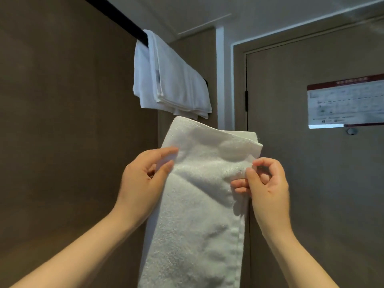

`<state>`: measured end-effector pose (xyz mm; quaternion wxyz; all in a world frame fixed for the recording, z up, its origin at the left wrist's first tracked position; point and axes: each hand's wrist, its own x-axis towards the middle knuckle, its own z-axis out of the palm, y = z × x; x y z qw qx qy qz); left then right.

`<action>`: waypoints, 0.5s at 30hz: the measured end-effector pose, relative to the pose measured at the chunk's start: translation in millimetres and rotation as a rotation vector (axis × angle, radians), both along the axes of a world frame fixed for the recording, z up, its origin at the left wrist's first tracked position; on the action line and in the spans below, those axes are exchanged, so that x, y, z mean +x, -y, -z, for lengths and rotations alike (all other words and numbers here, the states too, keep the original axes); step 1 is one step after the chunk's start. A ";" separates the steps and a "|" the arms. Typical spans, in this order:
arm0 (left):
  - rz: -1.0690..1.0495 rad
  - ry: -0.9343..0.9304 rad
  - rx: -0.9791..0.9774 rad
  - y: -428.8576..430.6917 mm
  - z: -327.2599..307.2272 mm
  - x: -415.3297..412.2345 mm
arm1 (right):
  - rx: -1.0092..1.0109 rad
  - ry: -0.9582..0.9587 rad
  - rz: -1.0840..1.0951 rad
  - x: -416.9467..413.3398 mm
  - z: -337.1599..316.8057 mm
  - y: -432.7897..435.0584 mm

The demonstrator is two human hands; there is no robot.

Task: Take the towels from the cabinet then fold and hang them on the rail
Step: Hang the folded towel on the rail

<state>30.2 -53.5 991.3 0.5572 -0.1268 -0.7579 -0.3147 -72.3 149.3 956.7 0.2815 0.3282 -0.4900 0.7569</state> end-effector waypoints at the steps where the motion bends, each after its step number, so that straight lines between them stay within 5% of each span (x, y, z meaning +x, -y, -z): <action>1: -0.024 -0.010 -0.029 0.6 -5.2 -9.2 | -0.001 -0.011 -0.027 -12.2 -4.6 1.3; 6: -0.146 -0.045 -0.125 11.2 -25.3 -36.1 | 0.168 -0.096 -0.093 -60.2 -22.3 12.4; 15: -0.427 -0.001 -0.492 35.7 -70.5 -12.8 | 0.372 -0.484 0.221 -80.9 -63.8 54.8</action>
